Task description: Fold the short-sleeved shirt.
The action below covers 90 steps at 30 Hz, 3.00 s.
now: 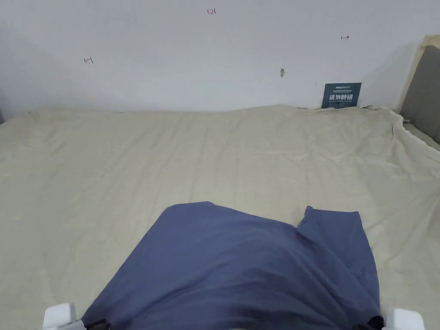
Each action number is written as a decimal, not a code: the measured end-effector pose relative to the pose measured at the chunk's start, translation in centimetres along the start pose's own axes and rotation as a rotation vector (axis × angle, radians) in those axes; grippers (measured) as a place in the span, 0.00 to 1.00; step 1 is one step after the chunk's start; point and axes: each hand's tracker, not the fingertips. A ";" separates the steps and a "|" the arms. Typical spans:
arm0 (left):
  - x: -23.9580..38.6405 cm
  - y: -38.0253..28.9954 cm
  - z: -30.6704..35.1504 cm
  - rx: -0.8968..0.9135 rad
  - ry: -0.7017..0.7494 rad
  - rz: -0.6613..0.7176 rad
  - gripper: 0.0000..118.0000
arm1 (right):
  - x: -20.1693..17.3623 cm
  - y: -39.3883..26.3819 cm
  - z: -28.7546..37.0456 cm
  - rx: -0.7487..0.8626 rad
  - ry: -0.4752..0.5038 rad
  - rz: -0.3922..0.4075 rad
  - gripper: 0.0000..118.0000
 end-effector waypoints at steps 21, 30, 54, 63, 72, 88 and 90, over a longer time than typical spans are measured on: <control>11.4 5.0 14.9 0.667 -0.268 -0.232 0.00 | -2.6 6.4 14.4 0.633 0.038 0.108 0.00; 12.9 7.1 12.5 0.592 -0.365 -0.185 0.00 | -2.5 7.3 13.3 0.624 0.057 0.087 0.00; 20.3 28.1 -16.3 0.068 -0.244 -0.299 0.68 | -1.7 13.4 1.3 0.488 -0.007 0.053 0.00; 22.2 27.9 -22.6 -0.101 -0.187 -0.368 0.60 | -1.4 13.4 -1.4 0.437 -0.037 0.039 0.00; 23.9 26.7 -21.0 -0.088 -0.215 -0.464 0.07 | -0.1 13.1 -0.8 0.398 -0.048 -0.012 0.00; 22.4 25.1 -9.7 0.114 -0.317 -0.462 0.03 | 3.4 12.4 -11.2 -0.058 -0.036 -0.047 0.55; 22.0 25.2 -8.8 0.119 -0.325 -0.452 0.03 | 3.0 12.5 -13.0 -0.104 -0.069 -0.032 0.55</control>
